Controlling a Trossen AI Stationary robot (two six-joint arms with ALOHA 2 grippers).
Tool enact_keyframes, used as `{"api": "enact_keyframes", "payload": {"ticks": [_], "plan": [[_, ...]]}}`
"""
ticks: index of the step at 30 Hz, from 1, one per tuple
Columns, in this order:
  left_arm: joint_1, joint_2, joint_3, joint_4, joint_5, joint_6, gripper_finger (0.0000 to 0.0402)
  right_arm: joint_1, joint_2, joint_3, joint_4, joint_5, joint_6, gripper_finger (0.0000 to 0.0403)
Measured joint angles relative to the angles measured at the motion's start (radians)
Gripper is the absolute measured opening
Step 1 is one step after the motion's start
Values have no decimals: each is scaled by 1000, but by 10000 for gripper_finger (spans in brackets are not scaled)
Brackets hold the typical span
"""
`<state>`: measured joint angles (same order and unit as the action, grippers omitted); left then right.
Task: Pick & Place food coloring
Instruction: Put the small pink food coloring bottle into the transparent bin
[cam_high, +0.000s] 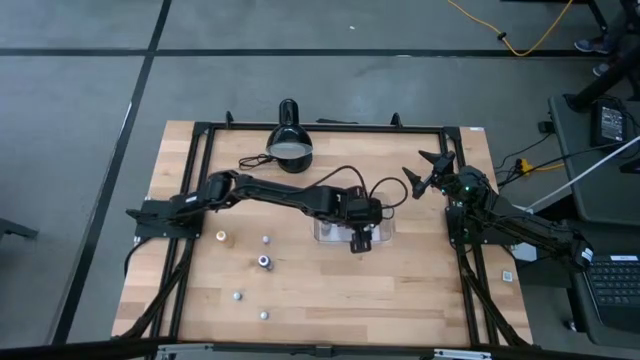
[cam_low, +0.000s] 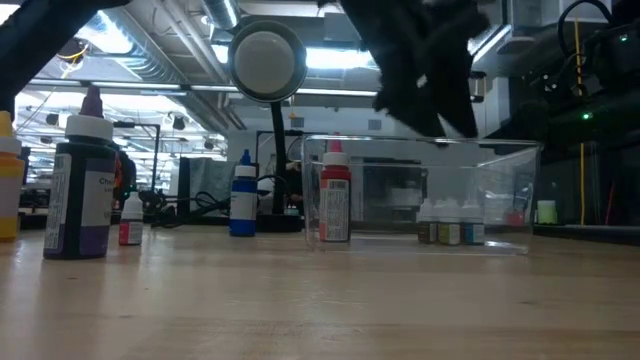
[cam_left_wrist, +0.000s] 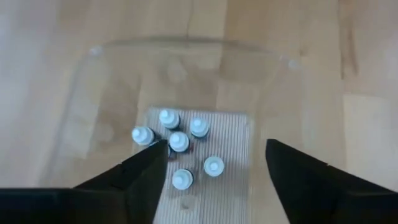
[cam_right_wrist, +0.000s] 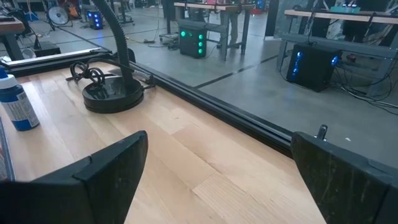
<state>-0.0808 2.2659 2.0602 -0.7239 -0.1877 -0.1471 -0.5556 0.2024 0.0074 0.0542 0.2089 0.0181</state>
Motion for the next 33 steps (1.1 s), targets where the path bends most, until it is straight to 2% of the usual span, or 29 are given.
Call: {"api": "enact_keyframes", "payload": {"ticks": [5,9,12,17,25,33], "plan": [[-17,-67,0,-5,-46,1,299,0,0,0,0,0,0,394],[-22,-134,1,-16,-54,-35,301,0,0,0,0,0,1,394],[-23,-175,1,-45,-55,-116,298,0,0,0,0,0,1,394],[-23,-243,1,-164,-65,-338,297,0,0,0,-1,0,1,394],[-49,-334,0,-474,-138,-685,297,0,0,0,-1,0,0,394],[-107,-372,0,-783,-144,-970,297,0,0,0,0,0,1,394]]}}
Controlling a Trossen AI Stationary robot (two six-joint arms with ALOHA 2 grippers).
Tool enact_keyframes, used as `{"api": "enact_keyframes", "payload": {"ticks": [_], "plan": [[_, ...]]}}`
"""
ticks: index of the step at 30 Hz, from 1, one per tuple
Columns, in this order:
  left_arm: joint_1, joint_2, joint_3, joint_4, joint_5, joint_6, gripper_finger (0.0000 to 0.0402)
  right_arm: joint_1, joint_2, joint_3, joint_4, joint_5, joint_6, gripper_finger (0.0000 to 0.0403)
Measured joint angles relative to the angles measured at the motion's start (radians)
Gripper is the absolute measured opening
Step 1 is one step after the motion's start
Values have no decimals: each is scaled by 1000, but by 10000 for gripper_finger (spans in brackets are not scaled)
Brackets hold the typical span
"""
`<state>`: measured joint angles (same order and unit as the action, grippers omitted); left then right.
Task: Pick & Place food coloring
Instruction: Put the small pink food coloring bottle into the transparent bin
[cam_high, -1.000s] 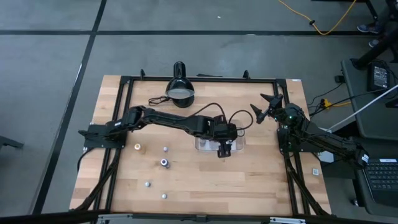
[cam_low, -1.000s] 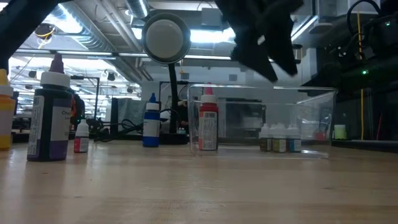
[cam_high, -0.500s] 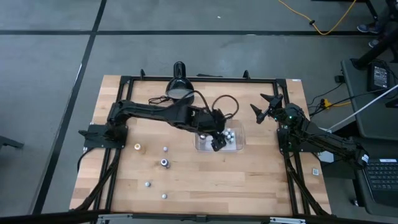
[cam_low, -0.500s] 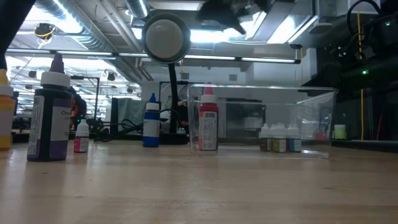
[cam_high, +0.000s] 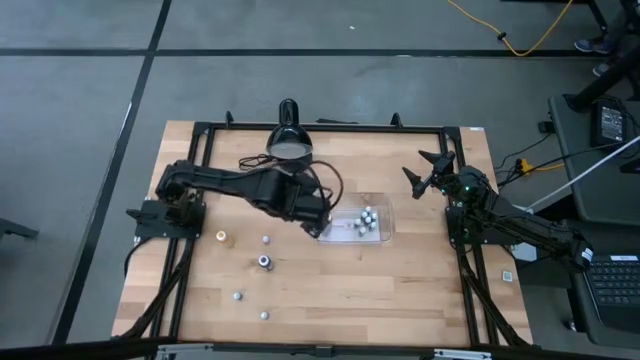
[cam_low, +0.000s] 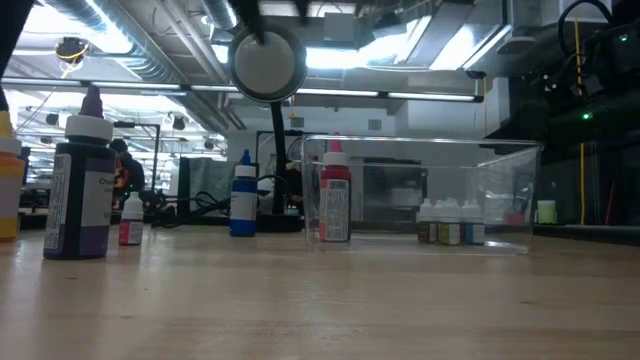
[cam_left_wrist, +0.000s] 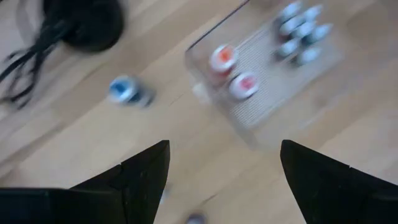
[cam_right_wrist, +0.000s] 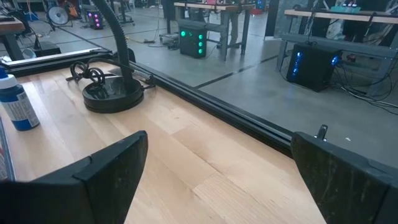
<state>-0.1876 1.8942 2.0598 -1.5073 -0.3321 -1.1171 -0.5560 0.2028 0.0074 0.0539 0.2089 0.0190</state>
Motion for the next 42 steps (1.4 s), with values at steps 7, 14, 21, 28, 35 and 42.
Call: {"api": "enact_keyframes", "payload": {"ticks": [7,14,21,28,35,42], "plan": [[-39,-8,-55,-63,35,-120,297,0,0,0,0,0,1,394],[-37,-12,-175,-63,124,-304,297,0,0,0,0,0,-1,394],[-25,-66,-341,-59,180,-511,297,0,0,0,0,0,1,394],[-19,-145,-535,50,205,-594,296,0,0,0,0,0,0,394],[-11,-179,-713,248,246,-617,297,0,0,0,0,0,0,394],[-11,-179,-839,395,259,-624,297,0,0,0,0,0,1,394]]}}
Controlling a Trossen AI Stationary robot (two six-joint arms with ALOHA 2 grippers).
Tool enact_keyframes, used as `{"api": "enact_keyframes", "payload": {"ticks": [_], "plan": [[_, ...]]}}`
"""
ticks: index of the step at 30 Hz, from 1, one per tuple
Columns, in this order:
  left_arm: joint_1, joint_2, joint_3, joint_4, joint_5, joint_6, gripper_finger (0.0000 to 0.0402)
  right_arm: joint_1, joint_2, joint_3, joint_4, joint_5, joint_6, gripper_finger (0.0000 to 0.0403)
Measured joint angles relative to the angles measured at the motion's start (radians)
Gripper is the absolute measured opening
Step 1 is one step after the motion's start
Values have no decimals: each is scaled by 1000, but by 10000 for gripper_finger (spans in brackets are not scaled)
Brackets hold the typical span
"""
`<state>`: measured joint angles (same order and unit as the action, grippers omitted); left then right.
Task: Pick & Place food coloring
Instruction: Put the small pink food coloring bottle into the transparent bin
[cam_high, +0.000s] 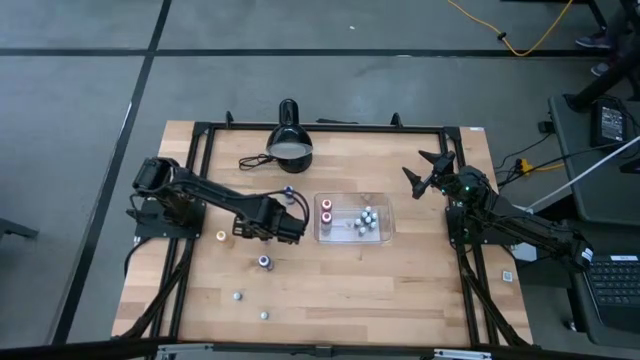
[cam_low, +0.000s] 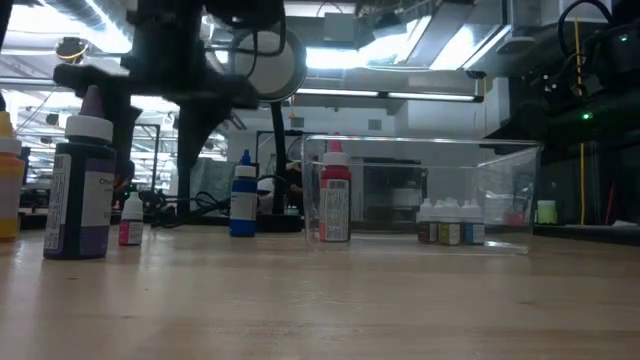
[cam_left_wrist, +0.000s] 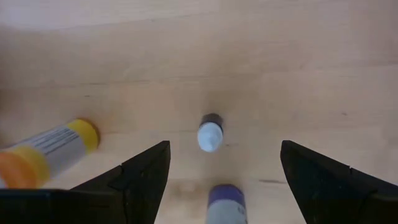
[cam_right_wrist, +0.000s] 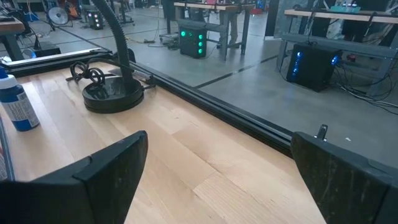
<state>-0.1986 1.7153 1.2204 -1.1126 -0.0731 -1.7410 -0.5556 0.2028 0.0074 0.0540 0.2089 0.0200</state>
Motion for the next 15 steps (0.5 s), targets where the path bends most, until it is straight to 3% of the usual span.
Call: {"api": "enact_keyframes", "payload": {"ticks": [8,15], "plan": [[6,0,-115,161,40,0,297,0,0,0,0,0,-2,394],[7,0,-131,172,38,14,297,0,0,0,0,0,0,394]]}}
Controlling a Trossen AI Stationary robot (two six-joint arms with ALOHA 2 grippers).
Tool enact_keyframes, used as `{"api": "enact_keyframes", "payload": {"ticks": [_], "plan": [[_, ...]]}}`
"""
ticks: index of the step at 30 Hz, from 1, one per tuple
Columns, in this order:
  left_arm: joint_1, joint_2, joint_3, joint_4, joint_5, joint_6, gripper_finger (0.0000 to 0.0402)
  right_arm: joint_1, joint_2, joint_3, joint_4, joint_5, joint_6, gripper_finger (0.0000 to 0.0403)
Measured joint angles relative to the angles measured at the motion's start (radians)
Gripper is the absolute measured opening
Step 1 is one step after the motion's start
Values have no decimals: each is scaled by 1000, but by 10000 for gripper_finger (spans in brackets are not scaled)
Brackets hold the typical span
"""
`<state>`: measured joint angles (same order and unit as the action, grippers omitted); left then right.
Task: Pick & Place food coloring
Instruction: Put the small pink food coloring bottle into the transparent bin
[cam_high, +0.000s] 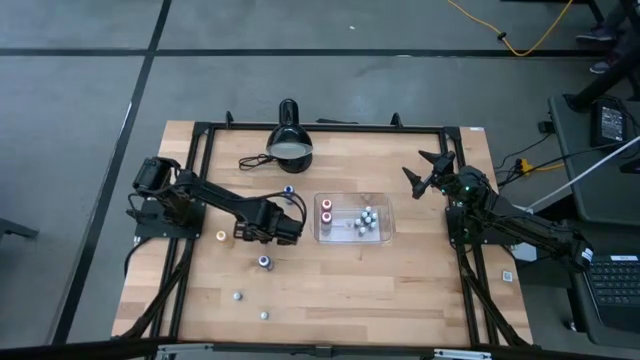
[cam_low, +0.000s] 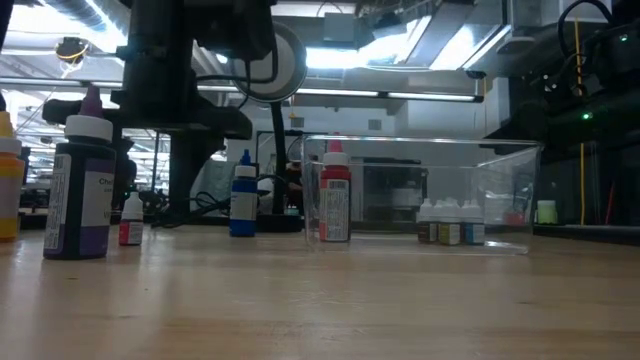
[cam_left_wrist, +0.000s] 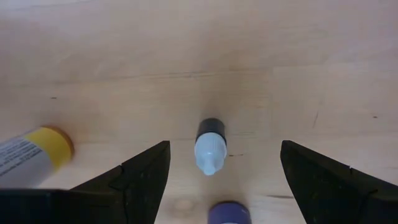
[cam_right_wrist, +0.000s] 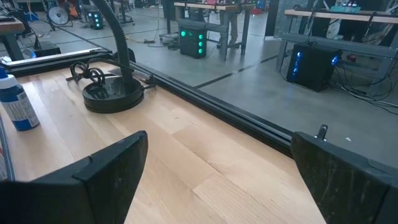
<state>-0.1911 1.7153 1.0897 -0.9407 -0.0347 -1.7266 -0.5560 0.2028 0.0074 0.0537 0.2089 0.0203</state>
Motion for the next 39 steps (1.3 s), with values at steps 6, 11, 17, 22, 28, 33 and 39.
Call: {"api": "enact_keyframes", "payload": {"ticks": [6,11,17,22,28,33,39], "plan": [[5,0,-19,14,0,10,287,0,0,0,0,0,0,394],[4,0,-27,17,4,11,255,0,0,0,0,0,0,394],[6,0,-27,14,1,9,213,0,0,0,0,0,-1,394],[6,0,-27,-9,4,-5,183,0,0,0,0,0,-1,394],[2,0,-27,-10,16,-10,160,0,0,0,0,0,-2,394],[2,0,-27,-10,24,-7,141,0,0,0,0,0,-2,394],[2,0,-26,-9,35,4,110,0,0,0,0,0,-2,394]]}}
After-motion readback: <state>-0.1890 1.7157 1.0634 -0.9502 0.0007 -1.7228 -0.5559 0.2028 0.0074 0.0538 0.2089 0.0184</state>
